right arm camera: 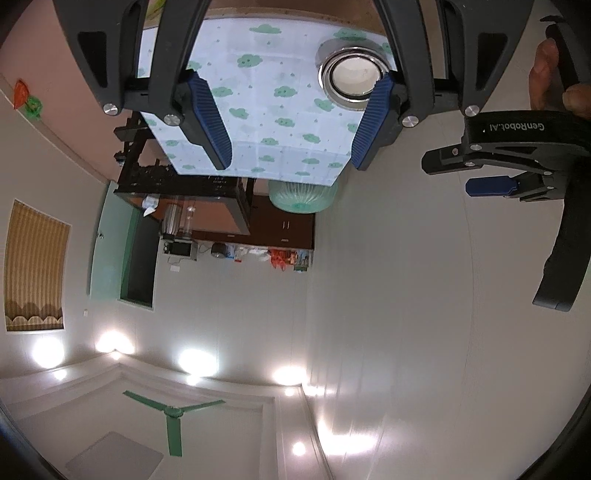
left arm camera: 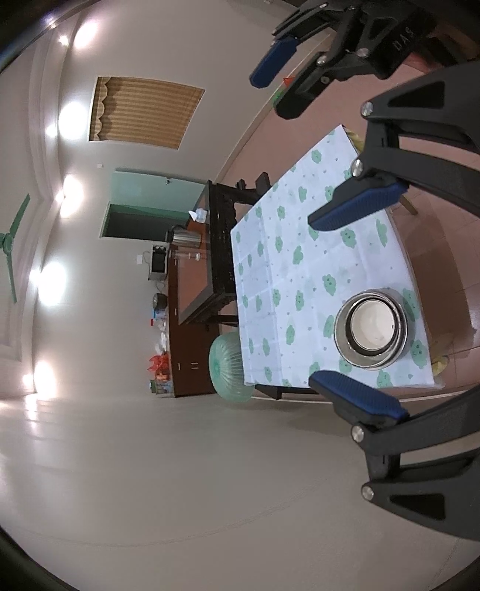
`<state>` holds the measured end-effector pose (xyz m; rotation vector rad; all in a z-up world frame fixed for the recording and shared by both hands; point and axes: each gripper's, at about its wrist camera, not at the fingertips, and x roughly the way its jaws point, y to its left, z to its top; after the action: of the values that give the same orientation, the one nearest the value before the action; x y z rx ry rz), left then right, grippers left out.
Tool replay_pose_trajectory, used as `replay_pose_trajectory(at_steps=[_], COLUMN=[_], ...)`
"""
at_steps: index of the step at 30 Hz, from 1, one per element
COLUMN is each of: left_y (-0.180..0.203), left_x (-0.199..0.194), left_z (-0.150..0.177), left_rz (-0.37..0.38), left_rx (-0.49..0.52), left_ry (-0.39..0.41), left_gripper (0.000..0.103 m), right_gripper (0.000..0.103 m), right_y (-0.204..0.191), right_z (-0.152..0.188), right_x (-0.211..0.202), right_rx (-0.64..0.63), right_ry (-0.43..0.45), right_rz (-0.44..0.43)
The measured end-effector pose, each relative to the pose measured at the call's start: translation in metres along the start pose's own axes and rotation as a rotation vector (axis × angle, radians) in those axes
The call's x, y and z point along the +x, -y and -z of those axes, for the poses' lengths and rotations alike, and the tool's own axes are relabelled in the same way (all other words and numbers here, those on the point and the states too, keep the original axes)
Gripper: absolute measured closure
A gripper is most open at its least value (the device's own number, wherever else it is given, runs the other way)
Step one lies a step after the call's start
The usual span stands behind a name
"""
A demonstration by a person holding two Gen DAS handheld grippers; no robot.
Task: Organize plates and bowls
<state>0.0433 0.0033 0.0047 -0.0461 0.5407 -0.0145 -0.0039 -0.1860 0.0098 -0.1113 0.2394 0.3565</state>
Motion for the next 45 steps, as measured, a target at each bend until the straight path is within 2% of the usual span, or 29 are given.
replay_pose_trajectory(at_steps=[17, 19, 21, 29, 38, 45], left_y=[0.006, 0.004, 0.002, -0.004, -0.006, -0.005], left_x=[0.004, 0.005, 0.005, 0.006, 0.005, 0.011], left_z=[-0.008, -0.008, -0.009, -0.012, -0.018, -0.018], left_rz=[-0.006, -0.006, -0.008, -0.009, -0.001, -0.022], left_rx=[0.025, 0.019, 0.015, 0.011, 0.016, 0.031], left_ry=[-0.008, -0.013, -0.011, -0.003, 0.035, 0.038], left_gripper=[0.023, 0.02, 0.011, 0.011, 0.0, 0.0], right_gripper=[0.033, 0.033, 0.033, 0.033, 0.033, 0.033], right_y=[0.002, 0.001, 0.001, 0.0, 0.001, 0.002], right_z=[-0.003, -0.003, -0.005, -0.011, -0.013, -0.01], right_x=[-0.003, -0.002, -0.001, -0.002, 0.001, 0.004], right_rx=[0.002, 0.0, -0.001, -0.009, -0.015, -0.007], right_ry=[0.017, 0.013, 0.012, 0.033, 0.059, 0.053], right_rz=[0.008, 0.004, 0.002, 0.004, 0.007, -0.006])
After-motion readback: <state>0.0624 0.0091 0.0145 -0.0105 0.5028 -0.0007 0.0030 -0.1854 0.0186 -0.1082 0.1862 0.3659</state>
